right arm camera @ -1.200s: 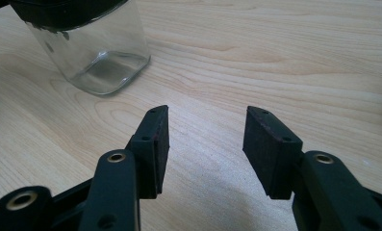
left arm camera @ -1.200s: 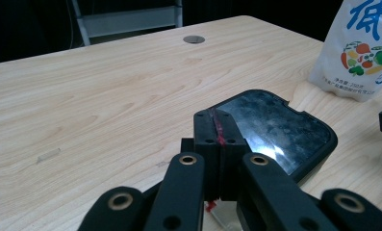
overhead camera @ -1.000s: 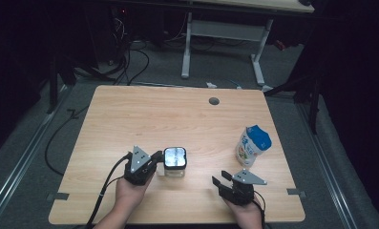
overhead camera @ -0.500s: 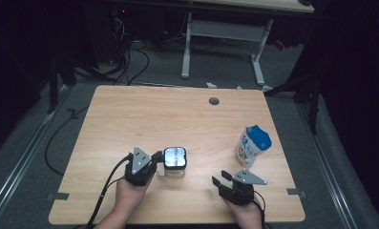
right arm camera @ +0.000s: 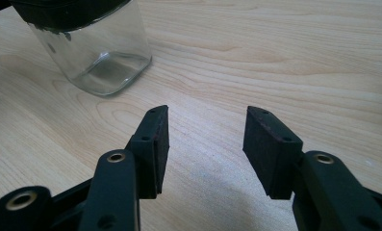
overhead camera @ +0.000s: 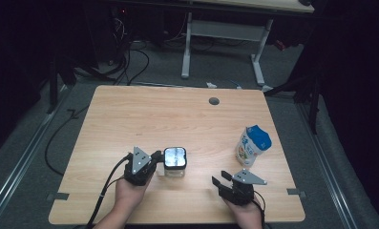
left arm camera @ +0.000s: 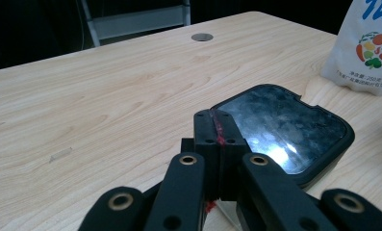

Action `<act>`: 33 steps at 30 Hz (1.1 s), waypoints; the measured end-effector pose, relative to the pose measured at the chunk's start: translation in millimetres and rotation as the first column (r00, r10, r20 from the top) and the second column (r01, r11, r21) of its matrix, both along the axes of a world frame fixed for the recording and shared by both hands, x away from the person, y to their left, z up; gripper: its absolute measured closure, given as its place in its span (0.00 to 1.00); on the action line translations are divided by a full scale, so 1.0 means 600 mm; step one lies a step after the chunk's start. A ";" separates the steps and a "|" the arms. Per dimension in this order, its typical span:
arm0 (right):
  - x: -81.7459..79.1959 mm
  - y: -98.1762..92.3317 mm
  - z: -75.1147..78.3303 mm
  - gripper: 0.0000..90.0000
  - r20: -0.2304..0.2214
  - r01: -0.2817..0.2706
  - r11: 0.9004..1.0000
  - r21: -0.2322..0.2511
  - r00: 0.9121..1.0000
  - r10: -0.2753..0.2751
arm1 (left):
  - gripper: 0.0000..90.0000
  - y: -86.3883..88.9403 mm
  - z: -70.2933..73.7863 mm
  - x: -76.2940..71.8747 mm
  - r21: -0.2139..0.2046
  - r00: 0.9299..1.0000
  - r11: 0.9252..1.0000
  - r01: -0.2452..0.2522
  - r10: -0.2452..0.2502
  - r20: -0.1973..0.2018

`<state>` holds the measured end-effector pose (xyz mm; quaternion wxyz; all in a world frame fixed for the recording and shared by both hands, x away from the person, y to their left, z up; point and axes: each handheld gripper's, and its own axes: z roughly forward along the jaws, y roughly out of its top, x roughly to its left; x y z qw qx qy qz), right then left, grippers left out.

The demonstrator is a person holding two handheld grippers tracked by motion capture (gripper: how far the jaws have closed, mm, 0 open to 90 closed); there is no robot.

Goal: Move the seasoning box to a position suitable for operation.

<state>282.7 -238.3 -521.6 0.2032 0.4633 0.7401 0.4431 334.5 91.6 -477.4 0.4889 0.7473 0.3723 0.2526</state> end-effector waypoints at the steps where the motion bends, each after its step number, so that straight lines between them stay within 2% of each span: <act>1: 0.000 0.000 0.000 0.58 -0.001 0.000 1.000 -0.001 1.000 0.000 | 0.99 0.000 0.000 0.000 -0.001 1.000 1.000 0.000 0.000 -0.001; 17: 0.000 0.001 0.000 0.58 -0.003 -0.001 1.000 0.001 1.000 0.001 | 1.00 0.001 -0.005 -0.002 0.001 1.000 1.000 -0.005 0.005 0.015; 22: -0.001 0.002 0.000 0.58 -0.005 -0.001 1.000 0.001 1.000 0.001 | 1.00 0.003 -0.009 -0.001 0.006 1.000 1.000 -0.014 0.014 0.007; 27: 0.000 0.006 -0.002 0.58 -0.007 -0.006 1.000 -0.006 1.000 0.006 | 1.00 0.002 -0.016 0.003 0.008 1.000 1.000 -0.014 0.014 -0.021; 33: -0.001 0.015 -0.004 0.58 -0.002 -0.014 1.000 -0.022 1.000 0.014 | 1.00 0.003 -0.016 0.002 -0.007 1.000 1.000 -0.022 0.022 -0.007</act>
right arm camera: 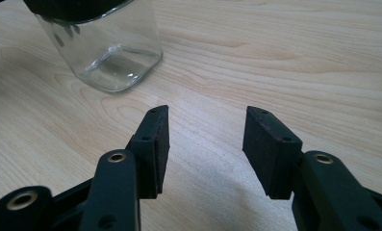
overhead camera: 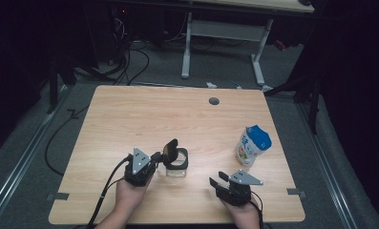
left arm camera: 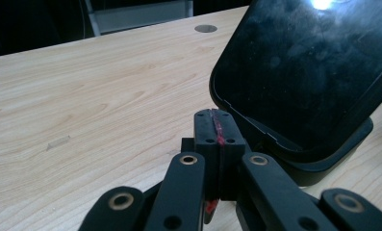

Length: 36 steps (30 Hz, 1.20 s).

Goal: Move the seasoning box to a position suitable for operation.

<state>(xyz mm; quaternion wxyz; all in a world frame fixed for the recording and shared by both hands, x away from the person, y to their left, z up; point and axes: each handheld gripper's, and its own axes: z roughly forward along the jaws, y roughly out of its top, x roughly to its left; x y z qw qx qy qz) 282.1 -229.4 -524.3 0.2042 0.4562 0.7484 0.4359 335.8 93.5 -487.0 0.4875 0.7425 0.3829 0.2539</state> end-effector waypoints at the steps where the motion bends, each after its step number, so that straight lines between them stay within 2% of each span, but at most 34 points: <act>1: 0.000 0.001 0.000 0.58 0.002 -0.003 1.000 -0.003 1.000 0.003 | 1.00 0.001 0.002 0.000 -0.007 1.000 1.000 -0.004 0.004 0.003; 7: 0.000 0.005 -0.001 0.58 -0.002 -0.004 1.000 -0.003 1.000 0.004 | 1.00 -0.002 0.009 -0.001 -0.013 1.000 1.000 0.006 -0.006 0.012; 11: -0.001 0.005 -0.001 0.58 -0.002 -0.005 1.000 -0.004 1.000 0.005 | 1.00 -0.006 0.005 0.001 -0.003 1.000 1.000 0.011 -0.011 0.009; 14: -0.001 0.003 -0.001 0.58 -0.004 -0.002 1.000 0.003 1.000 0.002 | 1.00 -0.005 0.011 0.001 -0.035 1.000 0.999 0.004 -0.004 0.014; 18: 0.000 0.002 0.000 0.58 -0.002 -0.002 1.000 0.003 1.000 0.002 | 1.00 -0.018 0.012 0.000 -0.010 1.000 1.000 0.023 -0.023 0.017; 25: -0.002 -0.001 0.003 0.58 0.006 0.002 1.000 0.010 1.000 -0.002 | 1.00 -0.025 0.009 -0.001 0.009 0.999 1.000 0.018 -0.018 0.033; 30: -0.002 0.001 0.003 0.59 0.007 -0.002 1.000 0.005 1.000 0.002 | 1.00 -0.025 0.007 -0.001 0.002 0.999 1.000 0.018 -0.018 0.032; 36: -0.004 0.009 0.010 0.66 0.028 -0.004 1.000 0.003 1.000 0.004 | 1.00 -0.024 0.007 -0.002 -0.002 0.999 1.000 0.017 -0.017 0.034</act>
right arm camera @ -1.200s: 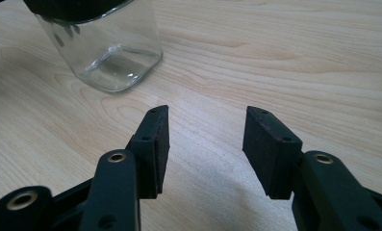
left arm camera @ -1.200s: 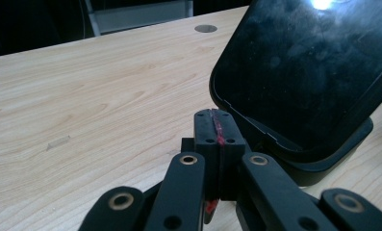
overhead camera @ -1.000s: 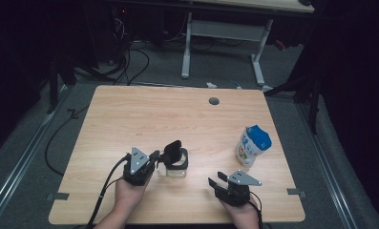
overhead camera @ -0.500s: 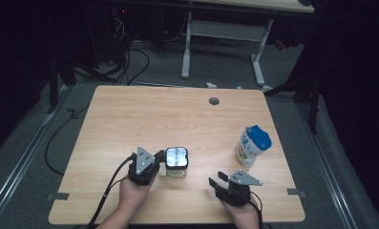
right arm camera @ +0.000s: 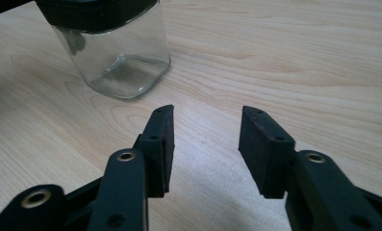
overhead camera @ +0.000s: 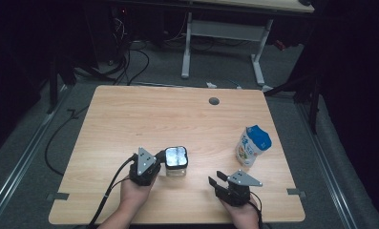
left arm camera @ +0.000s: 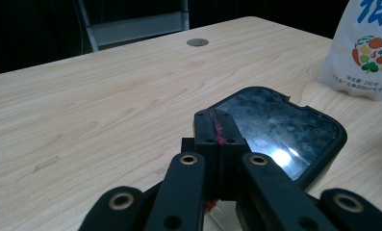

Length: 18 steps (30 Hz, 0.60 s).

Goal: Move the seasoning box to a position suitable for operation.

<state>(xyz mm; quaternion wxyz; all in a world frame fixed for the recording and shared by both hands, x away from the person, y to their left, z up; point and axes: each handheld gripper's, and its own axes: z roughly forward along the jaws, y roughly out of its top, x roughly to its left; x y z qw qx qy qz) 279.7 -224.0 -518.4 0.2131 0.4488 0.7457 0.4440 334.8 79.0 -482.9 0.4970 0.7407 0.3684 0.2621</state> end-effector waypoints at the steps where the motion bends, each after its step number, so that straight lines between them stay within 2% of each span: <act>1: 0.001 0.003 0.001 0.67 0.006 0.000 1.000 -0.007 1.000 0.000 | 1.00 0.001 0.000 0.000 0.002 1.000 1.000 -0.004 0.004 0.004; 5: 0.007 0.013 0.006 0.71 0.011 -0.003 1.000 -0.017 1.000 0.003 | 1.00 0.004 0.000 0.001 0.000 1.000 1.000 -0.012 0.012 0.010; 9: 0.015 0.023 0.015 0.72 0.025 -0.002 1.000 -0.002 1.000 0.002 | 1.00 0.006 0.001 0.001 0.000 1.000 1.000 -0.012 0.012 0.008; 12: 0.023 0.036 0.021 0.72 0.040 -0.016 0.999 -0.028 0.999 0.017 | 1.00 0.009 0.001 0.001 -0.006 1.000 1.000 -0.012 0.012 0.002; 14: 0.028 0.043 0.024 0.73 0.046 -0.020 0.999 -0.035 0.999 0.021 | 1.00 0.012 0.002 0.002 -0.024 1.000 1.000 -0.014 0.014 -0.010; 18: 0.038 0.053 0.028 0.75 0.060 -0.026 0.999 -0.043 0.998 0.029 | 0.98 0.012 0.002 -0.002 -0.028 1.000 0.999 -0.015 0.015 -0.014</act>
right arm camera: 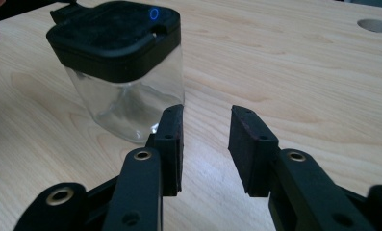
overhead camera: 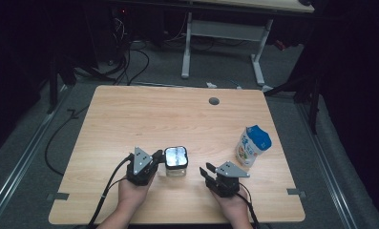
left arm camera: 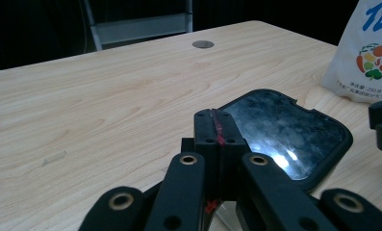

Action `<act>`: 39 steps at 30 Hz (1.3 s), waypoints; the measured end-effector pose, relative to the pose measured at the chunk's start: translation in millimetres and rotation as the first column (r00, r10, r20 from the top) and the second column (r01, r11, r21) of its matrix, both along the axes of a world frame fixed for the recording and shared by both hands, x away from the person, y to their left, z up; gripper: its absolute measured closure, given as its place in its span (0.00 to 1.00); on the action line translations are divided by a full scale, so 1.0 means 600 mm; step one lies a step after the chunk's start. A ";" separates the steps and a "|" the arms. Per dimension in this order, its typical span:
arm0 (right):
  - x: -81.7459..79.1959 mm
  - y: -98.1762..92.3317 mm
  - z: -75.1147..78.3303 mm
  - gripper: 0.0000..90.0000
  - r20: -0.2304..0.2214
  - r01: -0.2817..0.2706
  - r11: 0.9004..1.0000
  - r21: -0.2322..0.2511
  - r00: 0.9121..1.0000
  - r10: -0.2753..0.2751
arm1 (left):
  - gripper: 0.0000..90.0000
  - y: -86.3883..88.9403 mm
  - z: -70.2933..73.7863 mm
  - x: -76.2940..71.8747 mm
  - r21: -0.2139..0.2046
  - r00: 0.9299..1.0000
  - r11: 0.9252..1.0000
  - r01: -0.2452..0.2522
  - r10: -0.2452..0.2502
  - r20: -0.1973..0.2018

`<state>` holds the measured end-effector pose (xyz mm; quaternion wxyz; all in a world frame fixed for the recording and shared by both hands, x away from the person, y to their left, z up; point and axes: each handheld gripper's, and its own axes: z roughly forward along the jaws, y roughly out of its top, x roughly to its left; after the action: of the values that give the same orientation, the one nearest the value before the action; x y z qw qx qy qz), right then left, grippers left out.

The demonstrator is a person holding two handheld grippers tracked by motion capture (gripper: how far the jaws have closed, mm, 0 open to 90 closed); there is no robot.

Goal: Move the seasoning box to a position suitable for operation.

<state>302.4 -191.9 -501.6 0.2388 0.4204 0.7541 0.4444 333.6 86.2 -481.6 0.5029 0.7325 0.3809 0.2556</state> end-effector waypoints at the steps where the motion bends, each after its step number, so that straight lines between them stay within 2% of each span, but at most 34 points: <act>1: 0.002 0.003 0.001 0.75 0.002 0.000 1.000 -0.002 1.000 0.000 | 0.96 0.000 0.000 -0.001 -0.002 1.000 1.000 0.001 -0.001 -0.001; 7: 0.012 0.016 0.004 0.75 0.001 -0.015 1.000 0.002 1.000 0.015 | 0.93 0.002 -0.001 -0.006 -0.009 1.000 1.000 -0.009 0.009 -0.013; 9: 0.014 0.020 0.004 0.76 0.004 -0.018 1.000 -0.005 1.000 0.018 | 0.94 -0.002 -0.001 -0.010 0.009 1.000 1.000 -0.015 0.015 0.002; 11: 0.015 0.024 0.006 0.77 0.009 -0.018 1.000 -0.004 1.000 0.018 | 0.95 -0.001 -0.001 -0.011 0.008 1.000 1.000 -0.018 0.018 0.007; 12: 0.016 0.025 0.007 0.78 0.012 -0.018 1.000 -0.001 1.000 0.018 | 1.00 0.000 0.000 -0.010 0.008 1.000 1.000 -0.016 0.016 0.005; 19: 0.020 0.034 0.015 0.81 0.021 -0.025 1.000 -0.010 0.999 0.026 | 1.00 -0.004 -0.001 -0.008 0.032 1.000 0.999 -0.013 0.013 0.022; 26: 0.023 0.042 0.019 0.90 0.032 -0.030 0.999 -0.017 0.999 0.031 | 1.00 -0.006 -0.001 -0.009 0.045 0.999 0.999 -0.016 0.014 0.032; 30: 0.024 0.047 0.024 0.91 0.050 -0.033 0.999 -0.024 0.998 0.034 | 1.00 -0.006 -0.002 -0.009 0.045 0.999 0.999 -0.018 0.016 0.036; 39: 0.028 0.051 0.022 0.99 0.060 -0.020 0.999 -0.026 0.998 0.021 | 1.00 -0.006 -0.004 -0.011 0.044 0.999 0.999 -0.020 0.018 0.043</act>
<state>319.5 -161.4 -488.2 0.2621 0.3961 0.7563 0.4499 327.2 82.9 -483.8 0.4919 0.7343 0.3714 0.2844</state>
